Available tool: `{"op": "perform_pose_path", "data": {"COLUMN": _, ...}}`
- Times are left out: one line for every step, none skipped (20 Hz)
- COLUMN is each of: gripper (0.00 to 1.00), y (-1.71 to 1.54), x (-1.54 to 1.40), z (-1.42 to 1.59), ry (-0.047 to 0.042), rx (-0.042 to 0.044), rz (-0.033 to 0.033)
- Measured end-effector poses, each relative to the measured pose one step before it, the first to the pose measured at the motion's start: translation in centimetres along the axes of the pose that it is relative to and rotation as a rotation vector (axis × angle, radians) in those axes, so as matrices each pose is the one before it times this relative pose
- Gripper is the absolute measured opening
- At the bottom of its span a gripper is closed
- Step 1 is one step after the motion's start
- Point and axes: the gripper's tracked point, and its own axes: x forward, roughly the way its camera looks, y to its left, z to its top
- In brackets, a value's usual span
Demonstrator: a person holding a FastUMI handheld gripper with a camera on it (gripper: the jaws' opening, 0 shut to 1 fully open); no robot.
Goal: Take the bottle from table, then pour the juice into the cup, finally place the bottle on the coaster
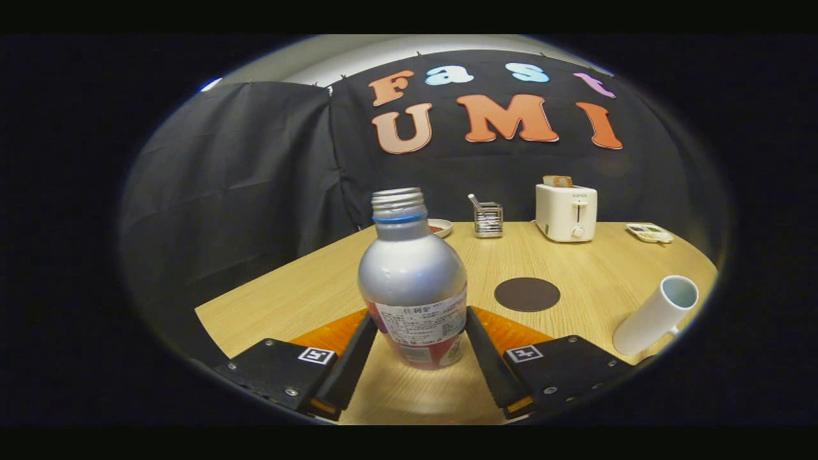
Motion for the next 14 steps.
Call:
{"op": "perform_pose_path", "data": {"gripper": 0.81, "y": 0.028, "x": -0.034, "z": 0.005, "ry": 0.00618, "rx": -0.00303, "rz": -0.00317}}
{"op": "perform_pose_path", "data": {"gripper": 0.80, "y": -0.120, "x": -0.056, "z": -0.103, "ry": 0.00193, "rx": 0.00440, "rz": -0.00456}}
{"op": "perform_pose_path", "data": {"gripper": 0.79, "y": -0.100, "x": -0.064, "z": 0.046, "ry": 0.00297, "rx": 0.00544, "rz": -0.00234}}
{"op": "perform_pose_path", "data": {"gripper": 0.79, "y": -0.180, "x": -0.097, "z": -0.068, "ry": 0.00604, "rx": 0.00835, "rz": -0.00862}}
{"op": "perform_pose_path", "data": {"gripper": 0.79, "y": -0.173, "x": -0.096, "z": 0.080, "ry": 0.00331, "rx": 0.00925, "rz": -0.00308}}
{"op": "perform_pose_path", "data": {"gripper": 0.79, "y": -0.082, "x": -0.262, "z": 0.127, "ry": 0.00186, "rx": 0.01074, "rz": -0.00051}}
{"op": "perform_pose_path", "data": {"gripper": 0.79, "y": -0.353, "x": -0.357, "z": 0.369, "ry": -0.00831, "rx": 0.00983, "rz": -0.00218}}
{"op": "perform_pose_path", "data": {"gripper": 0.79, "y": -0.395, "x": -0.327, "z": 0.560, "ry": -0.01323, "rx": 0.00790, "rz": -0.00612}}
{"op": "perform_pose_path", "data": {"gripper": 0.79, "y": -0.421, "x": -0.267, "z": 0.399, "ry": -0.01456, "rx": 0.01140, "rz": -0.00249}}
{"op": "perform_pose_path", "data": {"gripper": 0.77, "y": -0.461, "x": -0.329, "z": 0.445, "ry": -0.00961, "rx": 0.01780, "rz": -0.00676}}
{"op": "perform_pose_path", "data": {"gripper": 0.77, "y": -0.470, "x": -0.265, "z": 0.307, "ry": -0.00731, "rx": 0.01743, "rz": -0.00318}}
{"op": "perform_pose_path", "data": {"gripper": 0.77, "y": -0.361, "x": -0.154, "z": 0.247, "ry": -0.00668, "rx": 0.01791, "rz": -0.00477}}
{"op": "perform_pose_path", "data": {"gripper": 0.77, "y": -0.396, "x": -0.488, "z": 0.389, "ry": -0.01276, "rx": 0.01785, "rz": -0.00465}}
{"op": "perform_pose_path", "data": {"gripper": 0.77, "y": -0.246, "x": -0.346, "z": 0.262, "ry": -0.01355, "rx": 0.02115, "rz": -0.00093}}
